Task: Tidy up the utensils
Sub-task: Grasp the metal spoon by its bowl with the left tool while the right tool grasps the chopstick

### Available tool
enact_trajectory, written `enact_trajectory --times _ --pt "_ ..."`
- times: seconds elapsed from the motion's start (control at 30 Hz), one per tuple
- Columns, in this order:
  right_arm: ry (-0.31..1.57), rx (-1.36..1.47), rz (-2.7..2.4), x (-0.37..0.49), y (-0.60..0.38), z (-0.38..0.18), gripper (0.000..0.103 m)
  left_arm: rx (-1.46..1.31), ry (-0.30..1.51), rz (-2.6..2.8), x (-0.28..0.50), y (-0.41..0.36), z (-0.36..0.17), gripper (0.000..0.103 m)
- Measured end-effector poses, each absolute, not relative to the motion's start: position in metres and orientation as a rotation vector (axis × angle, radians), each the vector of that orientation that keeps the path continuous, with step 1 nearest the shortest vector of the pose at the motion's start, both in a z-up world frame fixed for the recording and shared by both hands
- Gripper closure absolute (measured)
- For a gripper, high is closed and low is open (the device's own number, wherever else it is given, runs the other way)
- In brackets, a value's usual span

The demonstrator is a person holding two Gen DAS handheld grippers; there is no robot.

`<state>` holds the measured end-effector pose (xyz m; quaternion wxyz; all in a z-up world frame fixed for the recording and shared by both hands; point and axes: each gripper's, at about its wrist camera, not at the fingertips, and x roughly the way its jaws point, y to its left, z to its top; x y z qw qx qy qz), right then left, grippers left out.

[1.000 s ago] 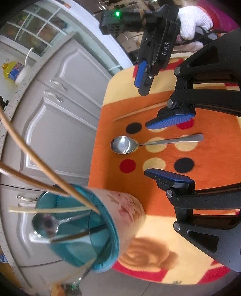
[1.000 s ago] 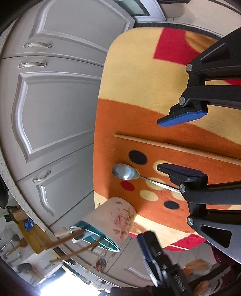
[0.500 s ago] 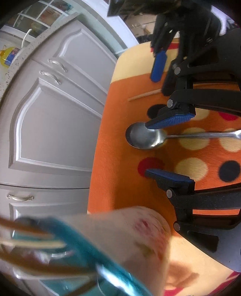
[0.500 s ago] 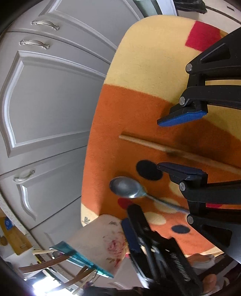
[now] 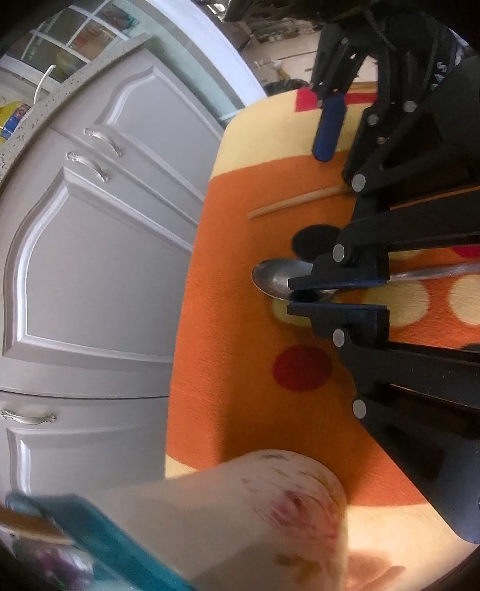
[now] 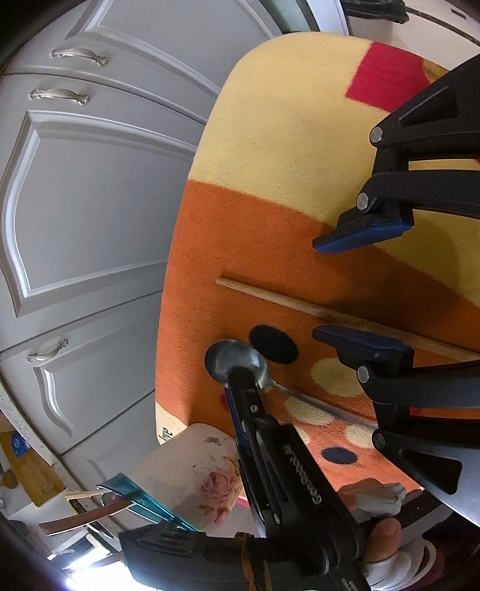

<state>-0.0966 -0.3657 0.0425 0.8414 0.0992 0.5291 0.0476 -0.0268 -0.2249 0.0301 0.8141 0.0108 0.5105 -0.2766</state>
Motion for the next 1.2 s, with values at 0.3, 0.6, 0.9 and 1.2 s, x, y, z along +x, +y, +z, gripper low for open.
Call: enact_trajectory --times 0.3,0.6,0.9,1.2 --pt "1.099 0.197 0.114 -0.100 -0.356 0.053 0.063 0.027 1.163 -0.647 -0.060 -0.190 0.036 0.102" --pt "1.172 0.126 0.081 -0.062 -0.349 0.040 0.073 0.042 1.212 -0.657 -0.086 -0.159 0.035 0.101" --pt "1.175 0.080 0.092 -0.051 -0.344 0.041 0.094 0.103 1.202 -0.720 -0.075 -0.161 0.032 0.075" --pt "1.216 0.156 0.124 -0.070 -0.350 0.042 0.095 0.132 1.228 -0.774 -0.069 -0.182 0.030 0.096"
